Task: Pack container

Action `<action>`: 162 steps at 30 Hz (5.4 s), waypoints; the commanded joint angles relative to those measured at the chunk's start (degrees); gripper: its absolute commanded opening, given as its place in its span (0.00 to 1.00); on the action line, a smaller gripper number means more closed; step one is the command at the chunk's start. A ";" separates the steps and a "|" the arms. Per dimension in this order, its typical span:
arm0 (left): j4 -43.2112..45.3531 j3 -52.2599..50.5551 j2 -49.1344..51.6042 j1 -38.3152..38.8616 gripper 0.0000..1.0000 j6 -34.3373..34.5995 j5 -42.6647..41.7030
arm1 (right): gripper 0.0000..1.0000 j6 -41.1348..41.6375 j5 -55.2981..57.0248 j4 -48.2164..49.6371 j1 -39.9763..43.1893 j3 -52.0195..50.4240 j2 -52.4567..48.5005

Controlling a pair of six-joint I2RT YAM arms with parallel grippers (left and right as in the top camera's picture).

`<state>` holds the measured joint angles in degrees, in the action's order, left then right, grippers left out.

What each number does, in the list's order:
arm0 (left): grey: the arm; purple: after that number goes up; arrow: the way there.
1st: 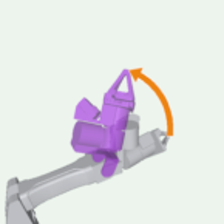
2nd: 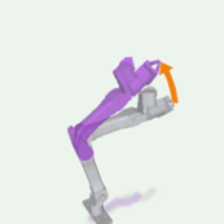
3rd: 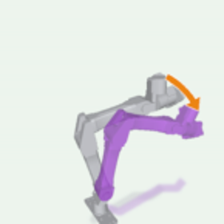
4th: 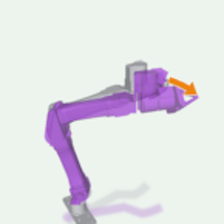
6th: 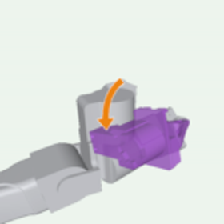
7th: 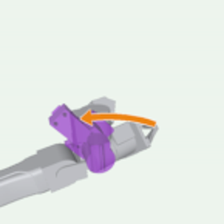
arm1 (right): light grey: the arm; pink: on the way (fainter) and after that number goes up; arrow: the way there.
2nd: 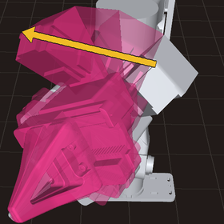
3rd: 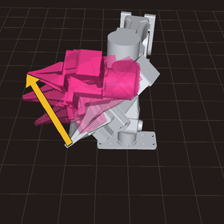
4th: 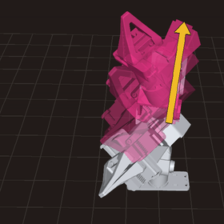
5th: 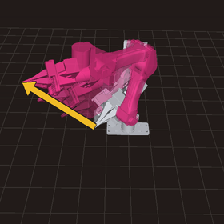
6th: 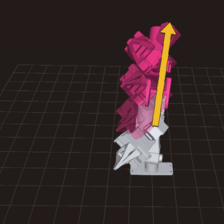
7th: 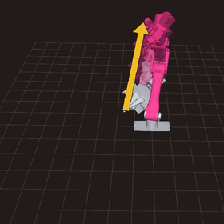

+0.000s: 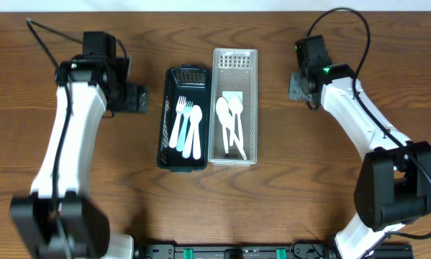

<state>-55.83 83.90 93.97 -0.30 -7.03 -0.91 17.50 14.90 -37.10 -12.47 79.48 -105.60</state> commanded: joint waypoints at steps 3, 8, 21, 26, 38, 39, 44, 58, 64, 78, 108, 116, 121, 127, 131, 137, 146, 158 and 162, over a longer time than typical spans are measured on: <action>10.82 0.22 -9.05 1.22 0.98 -1.33 1.40 | 0.99 -2.40 4.94 16.70 1.11 1.57 5.01; 16.72 0.22 -10.08 0.07 0.98 -1.33 1.57 | 0.99 -8.72 6.86 20.90 1.20 1.60 6.88; 15.37 -9.07 -23.85 1.03 0.98 1.97 1.57 | 0.99 -1.95 5.16 1.33 3.06 -3.04 29.97; 23.19 -23.10 -39.52 3.04 0.98 1.38 1.60 | 0.99 -1.22 5.16 2.75 0.94 -16.96 44.19; 29.79 -50.66 -71.04 5.57 0.98 -2.19 2.05 | 0.99 3.02 17.68 -5.07 -11.21 -40.74 72.17; 29.59 -51.56 -72.13 5.57 0.98 -2.19 2.05 | 0.99 3.08 18.10 -5.75 -11.69 -41.55 73.18; 28.92 -52.30 -73.13 5.57 0.98 -2.19 2.01 | 0.99 4.74 18.05 -7.56 -11.93 -42.03 73.83; 28.68 -52.30 -73.11 6.12 0.98 -2.16 1.97 | 0.99 4.74 17.84 -7.74 -11.93 -42.03 73.83; 28.68 -52.30 -73.11 6.12 0.98 -2.16 1.97 | 0.99 4.76 17.84 -7.80 -11.91 -42.03 73.94; 28.70 -52.30 -73.11 6.12 0.98 -2.16 1.97 | 0.99 -0.46 8.02 -19.91 5.18 -43.19 98.25; 28.70 -52.30 -73.11 6.12 0.98 -2.16 1.97 | 0.99 -15.43 -5.40 33.73 6.19 -79.17 105.33; 28.70 -52.30 -73.11 6.12 0.98 -2.16 1.97 | 0.99 -15.41 -5.40 33.73 6.19 -79.17 105.33; 28.68 -52.30 -73.11 6.12 0.98 -2.16 1.97 | 0.99 -15.41 -5.40 33.73 6.19 -79.17 105.33; 28.30 -52.28 -73.22 6.12 0.98 -2.49 2.21 | 0.99 -15.43 -5.40 33.73 6.19 -79.17 105.33; 22.75 -52.30 -77.26 6.12 0.98 -3.26 0.79 | 0.99 -15.43 -5.40 33.73 6.19 -79.17 105.33; 15.41 -55.58 -88.78 6.12 0.98 -3.26 -2.38 | 0.99 -15.41 -5.40 33.73 6.19 -79.17 105.33; 46.84 -74.90 -93.83 6.10 0.98 -2.60 -2.54 | 0.99 -15.41 -5.40 33.73 6.19 -79.17 105.33; 54.60 -83.67 -93.72 6.12 0.98 -2.60 -2.56 | 0.99 -15.41 -5.42 33.73 6.19 -79.17 105.31; 51.98 -83.62 -93.24 6.12 0.98 -2.60 -2.56 | 0.99 -15.41 -5.40 33.73 6.19 -79.17 105.31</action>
<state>-1.08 0.73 0.60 5.48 -9.28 -3.09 2.72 9.85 -3.20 -6.22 0.56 -0.69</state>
